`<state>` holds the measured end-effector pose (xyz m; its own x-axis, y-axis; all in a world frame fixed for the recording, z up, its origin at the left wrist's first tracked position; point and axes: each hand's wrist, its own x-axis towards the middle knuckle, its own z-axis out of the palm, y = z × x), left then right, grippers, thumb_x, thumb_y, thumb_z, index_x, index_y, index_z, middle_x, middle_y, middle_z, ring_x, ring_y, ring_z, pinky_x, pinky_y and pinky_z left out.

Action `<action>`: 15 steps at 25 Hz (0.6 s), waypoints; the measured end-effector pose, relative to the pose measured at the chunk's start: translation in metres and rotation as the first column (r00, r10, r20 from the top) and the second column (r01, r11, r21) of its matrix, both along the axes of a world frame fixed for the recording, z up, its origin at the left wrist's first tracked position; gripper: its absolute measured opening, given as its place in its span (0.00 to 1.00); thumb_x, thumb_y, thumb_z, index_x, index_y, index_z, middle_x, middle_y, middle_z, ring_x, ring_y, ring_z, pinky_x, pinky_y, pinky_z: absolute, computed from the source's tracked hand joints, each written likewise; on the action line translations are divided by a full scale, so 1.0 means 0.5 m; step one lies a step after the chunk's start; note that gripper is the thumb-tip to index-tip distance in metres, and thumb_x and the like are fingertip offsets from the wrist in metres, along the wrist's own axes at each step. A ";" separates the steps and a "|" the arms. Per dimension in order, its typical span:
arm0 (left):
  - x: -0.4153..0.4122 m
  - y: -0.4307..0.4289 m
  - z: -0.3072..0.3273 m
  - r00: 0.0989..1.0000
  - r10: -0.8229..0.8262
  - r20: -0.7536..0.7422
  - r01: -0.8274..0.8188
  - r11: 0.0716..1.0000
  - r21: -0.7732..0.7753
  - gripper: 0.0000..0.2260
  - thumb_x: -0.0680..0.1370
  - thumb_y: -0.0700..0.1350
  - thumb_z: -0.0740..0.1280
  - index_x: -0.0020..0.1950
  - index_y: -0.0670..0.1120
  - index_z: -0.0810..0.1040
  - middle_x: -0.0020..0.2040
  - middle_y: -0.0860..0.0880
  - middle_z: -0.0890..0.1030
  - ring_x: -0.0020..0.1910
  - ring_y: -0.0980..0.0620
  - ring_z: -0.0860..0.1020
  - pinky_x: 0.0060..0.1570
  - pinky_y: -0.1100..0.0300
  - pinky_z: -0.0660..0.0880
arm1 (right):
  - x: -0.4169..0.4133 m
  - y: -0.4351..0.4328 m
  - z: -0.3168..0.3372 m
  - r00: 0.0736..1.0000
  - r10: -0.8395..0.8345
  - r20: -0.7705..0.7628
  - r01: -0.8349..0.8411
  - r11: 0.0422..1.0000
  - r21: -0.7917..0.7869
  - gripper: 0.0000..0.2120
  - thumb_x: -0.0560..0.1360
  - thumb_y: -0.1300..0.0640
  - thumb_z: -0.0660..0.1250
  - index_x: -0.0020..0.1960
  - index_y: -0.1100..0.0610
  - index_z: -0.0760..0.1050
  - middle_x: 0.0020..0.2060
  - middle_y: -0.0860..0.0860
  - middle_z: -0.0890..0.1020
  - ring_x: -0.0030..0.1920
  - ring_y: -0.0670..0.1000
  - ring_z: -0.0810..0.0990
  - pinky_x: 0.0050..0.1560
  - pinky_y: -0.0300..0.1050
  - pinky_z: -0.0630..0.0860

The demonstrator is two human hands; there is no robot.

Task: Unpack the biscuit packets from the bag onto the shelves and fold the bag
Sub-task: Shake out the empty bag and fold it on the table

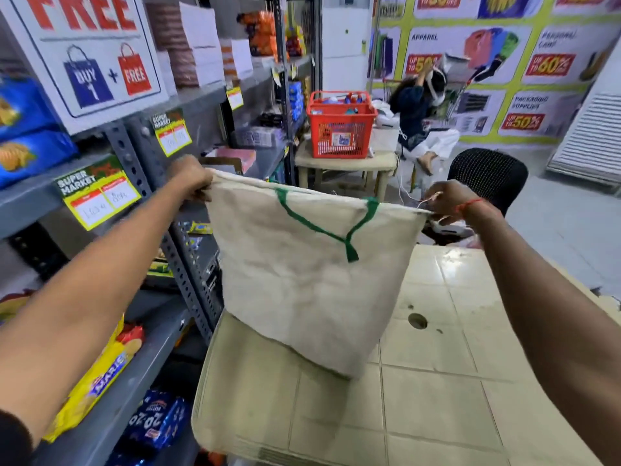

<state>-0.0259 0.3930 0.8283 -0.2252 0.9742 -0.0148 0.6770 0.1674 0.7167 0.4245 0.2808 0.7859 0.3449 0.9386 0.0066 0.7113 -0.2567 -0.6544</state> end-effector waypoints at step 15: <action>0.026 0.009 0.071 0.948 -0.296 0.114 0.276 0.947 0.163 0.17 0.77 0.32 0.55 0.61 0.43 0.76 0.45 0.44 0.77 0.34 0.50 0.75 0.22 0.65 0.74 | 0.016 -0.015 0.096 0.914 -0.398 0.084 0.275 0.756 0.593 0.17 0.71 0.71 0.58 0.55 0.65 0.80 0.55 0.66 0.82 0.55 0.63 0.80 0.56 0.48 0.75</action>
<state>-0.0128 0.3973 0.8636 0.0573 0.9913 0.1189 0.5764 -0.1301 0.8067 0.4326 0.2733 0.8337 0.5713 0.5694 0.5911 0.7751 -0.1374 -0.6167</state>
